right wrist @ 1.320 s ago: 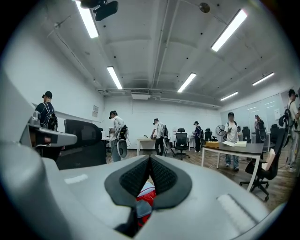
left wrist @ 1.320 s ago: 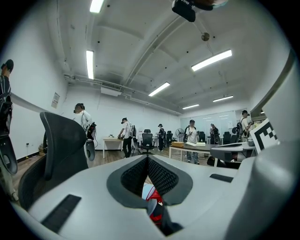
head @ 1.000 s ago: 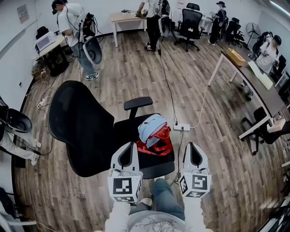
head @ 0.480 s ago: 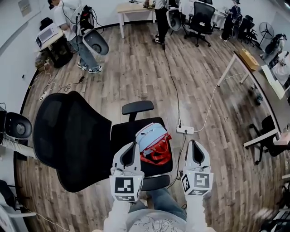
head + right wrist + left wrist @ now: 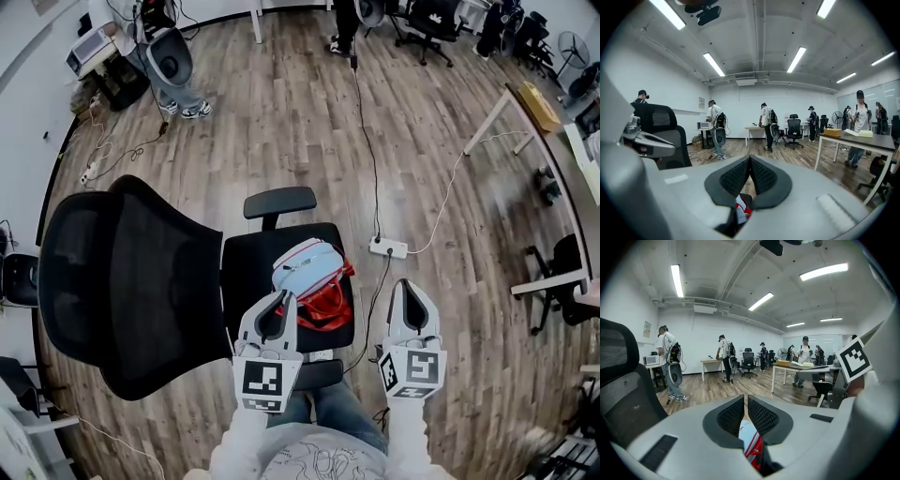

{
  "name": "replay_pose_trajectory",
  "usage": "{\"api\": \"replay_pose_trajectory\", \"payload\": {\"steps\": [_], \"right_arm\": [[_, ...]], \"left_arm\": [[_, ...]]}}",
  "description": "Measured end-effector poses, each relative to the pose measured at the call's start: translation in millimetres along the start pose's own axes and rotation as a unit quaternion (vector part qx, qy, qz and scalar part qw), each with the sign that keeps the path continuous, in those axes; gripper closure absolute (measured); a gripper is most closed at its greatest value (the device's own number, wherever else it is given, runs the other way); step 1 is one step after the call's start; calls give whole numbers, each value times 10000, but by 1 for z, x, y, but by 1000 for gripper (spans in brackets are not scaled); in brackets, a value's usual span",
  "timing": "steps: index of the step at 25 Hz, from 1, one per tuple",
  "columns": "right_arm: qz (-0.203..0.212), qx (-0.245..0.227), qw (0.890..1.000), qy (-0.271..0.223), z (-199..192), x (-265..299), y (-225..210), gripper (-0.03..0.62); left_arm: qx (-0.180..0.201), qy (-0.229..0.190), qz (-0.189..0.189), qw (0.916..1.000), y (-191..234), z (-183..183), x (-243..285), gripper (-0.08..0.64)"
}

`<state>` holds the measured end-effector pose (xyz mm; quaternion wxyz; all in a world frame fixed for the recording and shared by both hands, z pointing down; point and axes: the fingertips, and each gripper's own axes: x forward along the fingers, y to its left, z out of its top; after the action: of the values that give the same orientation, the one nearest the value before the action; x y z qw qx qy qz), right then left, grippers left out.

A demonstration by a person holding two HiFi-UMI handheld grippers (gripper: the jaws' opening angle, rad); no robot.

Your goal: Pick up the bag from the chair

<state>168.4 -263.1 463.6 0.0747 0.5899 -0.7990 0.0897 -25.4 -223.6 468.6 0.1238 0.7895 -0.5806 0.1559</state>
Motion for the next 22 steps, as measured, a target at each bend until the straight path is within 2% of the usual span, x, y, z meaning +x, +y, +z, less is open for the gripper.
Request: {"api": "replay_pose_trajectory", "payload": {"steps": [2, 6, 11, 18, 22], "right_arm": [[17, 32, 10000, 92, -8, 5, -2, 581], [62, 70, 9997, 245, -23, 12, -5, 581], [16, 162, 9992, 364, -37, 18, -8, 581], [-97, 245, 9981, 560, -55, 19, -12, 581], [-164, 261, 9973, 668, -65, 23, -14, 581]], "left_arm": [[45, 129, -95, 9999, -5, -10, 9, 543], [333, 446, -294, 9980, -18, -33, 25, 481], [687, 957, -675, 9907, -33, -68, 43, 443], [1393, 1610, -1374, 9674, -60, -122, 70, 411], [1530, 2005, -1802, 9508, -77, -154, 86, 399]]}}
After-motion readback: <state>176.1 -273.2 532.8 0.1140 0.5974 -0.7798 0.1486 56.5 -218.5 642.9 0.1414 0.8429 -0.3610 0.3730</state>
